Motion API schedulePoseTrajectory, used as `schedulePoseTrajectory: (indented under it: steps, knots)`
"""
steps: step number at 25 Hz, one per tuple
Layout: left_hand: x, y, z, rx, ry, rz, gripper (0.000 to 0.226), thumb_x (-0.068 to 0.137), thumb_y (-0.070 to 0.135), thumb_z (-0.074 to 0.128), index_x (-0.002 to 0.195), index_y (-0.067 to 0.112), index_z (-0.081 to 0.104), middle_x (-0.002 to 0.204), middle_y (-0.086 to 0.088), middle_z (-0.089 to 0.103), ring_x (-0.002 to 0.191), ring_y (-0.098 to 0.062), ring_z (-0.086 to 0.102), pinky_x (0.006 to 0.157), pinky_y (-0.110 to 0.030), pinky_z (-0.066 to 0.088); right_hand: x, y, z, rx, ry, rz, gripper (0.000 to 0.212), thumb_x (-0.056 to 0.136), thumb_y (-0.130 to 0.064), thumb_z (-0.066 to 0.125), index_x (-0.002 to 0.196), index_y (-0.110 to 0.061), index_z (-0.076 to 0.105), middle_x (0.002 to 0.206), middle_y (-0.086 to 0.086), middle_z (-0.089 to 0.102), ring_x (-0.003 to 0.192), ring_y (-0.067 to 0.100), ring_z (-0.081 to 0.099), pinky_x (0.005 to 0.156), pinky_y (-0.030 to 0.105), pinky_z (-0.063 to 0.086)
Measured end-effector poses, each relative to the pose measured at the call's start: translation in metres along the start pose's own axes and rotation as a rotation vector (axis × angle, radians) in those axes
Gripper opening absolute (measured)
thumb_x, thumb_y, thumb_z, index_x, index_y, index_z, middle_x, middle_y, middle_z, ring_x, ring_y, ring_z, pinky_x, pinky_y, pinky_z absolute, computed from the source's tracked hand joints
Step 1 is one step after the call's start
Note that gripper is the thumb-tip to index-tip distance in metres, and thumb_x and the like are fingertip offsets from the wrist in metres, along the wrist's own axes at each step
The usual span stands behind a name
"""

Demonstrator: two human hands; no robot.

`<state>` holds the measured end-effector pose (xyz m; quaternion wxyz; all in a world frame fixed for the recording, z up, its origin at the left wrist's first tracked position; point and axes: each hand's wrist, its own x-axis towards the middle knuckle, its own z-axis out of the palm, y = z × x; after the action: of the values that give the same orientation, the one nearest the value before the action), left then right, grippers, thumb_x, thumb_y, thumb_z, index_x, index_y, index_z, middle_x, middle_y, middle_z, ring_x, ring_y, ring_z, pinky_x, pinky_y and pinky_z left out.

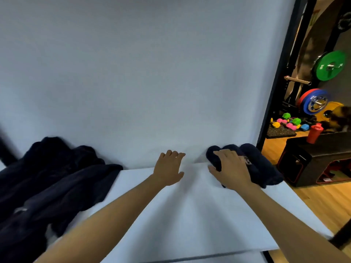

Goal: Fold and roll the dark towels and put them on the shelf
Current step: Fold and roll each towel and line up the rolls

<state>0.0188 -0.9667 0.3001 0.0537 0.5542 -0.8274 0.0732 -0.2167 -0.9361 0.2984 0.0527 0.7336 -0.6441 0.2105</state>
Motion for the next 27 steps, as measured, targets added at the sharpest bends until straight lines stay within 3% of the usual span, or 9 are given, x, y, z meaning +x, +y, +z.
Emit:
schedulePoseTrajectory:
  steps: [3, 8, 12, 14, 17, 20, 24, 27]
  knots:
    - [-0.060, -0.069, -0.027, 0.040, 0.015, -0.133, 0.063, 0.090, 0.050, 0.055, 0.145, 0.023, 0.038, 0.138, 0.000, 0.049, 0.128, -0.024, 0.041, 0.104, -0.037, 0.032, 0.002, -0.084, 0.022, 0.130, -0.077, -0.095, 0.059, 0.091, -0.055, 0.052, 0.140, -0.023, 0.046, 0.138, -0.001, 0.048, 0.126, 0.020, 0.045, 0.101, 0.035, 0.037]
    - [-0.185, -0.213, -0.061, 0.167, -0.003, -0.446, 0.055, 0.092, 0.057, 0.048, 0.136, 0.024, 0.048, 0.133, 0.000, 0.053, 0.123, -0.025, 0.045, 0.100, -0.041, 0.035, -0.005, -0.256, 0.069, 0.255, -0.270, -0.303, 0.054, 0.092, -0.052, 0.053, 0.137, -0.023, 0.047, 0.129, 0.000, 0.052, 0.120, 0.019, 0.051, 0.094, 0.034, 0.044]
    - [-0.264, -0.291, -0.056, -0.091, -0.270, -0.620, 0.069, 0.087, 0.069, 0.050, 0.142, 0.026, 0.045, 0.138, -0.002, 0.053, 0.126, -0.027, 0.050, 0.105, -0.044, 0.039, -0.013, -0.366, 0.094, 0.350, -0.310, -0.495, 0.054, 0.090, -0.041, 0.061, 0.140, -0.027, 0.044, 0.119, -0.004, 0.055, 0.109, 0.017, 0.058, 0.082, 0.033, 0.051]
    - [-0.288, -0.303, -0.039, -0.249, -0.340, -0.630, 0.069, 0.087, 0.070, 0.050, 0.141, 0.028, 0.047, 0.135, -0.003, 0.059, 0.119, -0.026, 0.056, 0.099, -0.040, 0.046, -0.019, -0.404, 0.104, 0.308, -0.373, -0.555, 0.060, 0.091, -0.032, 0.061, 0.146, -0.031, 0.036, 0.113, -0.003, 0.054, 0.101, 0.018, 0.057, 0.078, 0.034, 0.051]
    - [-0.297, -0.301, -0.016, -0.179, -0.222, -0.574, 0.054, 0.090, 0.063, 0.051, 0.129, 0.027, 0.058, 0.118, -0.004, 0.066, 0.106, -0.026, 0.062, 0.085, -0.037, 0.052, -0.023, -0.423, 0.118, 0.285, -0.376, -0.493, 0.042, 0.095, -0.025, 0.054, 0.136, -0.028, 0.047, 0.088, -0.006, 0.057, 0.081, 0.018, 0.058, 0.068, 0.036, 0.049]
    - [-0.284, -0.291, -0.018, -0.077, -0.015, -0.523, 0.039, 0.093, 0.051, 0.049, 0.116, 0.022, 0.063, 0.110, -0.004, 0.065, 0.097, -0.027, 0.063, 0.071, -0.033, 0.046, -0.017, -0.417, 0.114, 0.230, -0.286, -0.480, 0.015, 0.096, -0.022, 0.050, 0.108, -0.021, 0.058, 0.089, -0.003, 0.064, 0.077, 0.020, 0.057, 0.064, 0.034, 0.044]
    - [-0.247, -0.272, -0.046, 0.003, 0.211, -0.577, 0.032, 0.104, 0.038, 0.038, 0.119, 0.015, 0.055, 0.108, -0.004, 0.063, 0.094, -0.027, 0.062, 0.066, -0.033, 0.040, 0.003, -0.392, 0.083, 0.164, -0.199, -0.461, 0.017, 0.096, -0.020, 0.048, 0.104, -0.020, 0.063, 0.098, -0.001, 0.064, 0.085, 0.023, 0.059, 0.069, 0.033, 0.043]
    - [-0.206, -0.252, -0.083, -0.067, 0.375, -0.601, 0.034, 0.105, 0.038, 0.036, 0.116, 0.012, 0.054, 0.104, -0.005, 0.064, 0.087, -0.029, 0.065, 0.062, -0.033, 0.037, 0.024, -0.353, 0.045, 0.214, -0.037, -0.332, 0.020, 0.095, -0.013, 0.043, 0.101, -0.019, 0.060, 0.092, -0.001, 0.064, 0.076, 0.023, 0.057, 0.063, 0.032, 0.041]
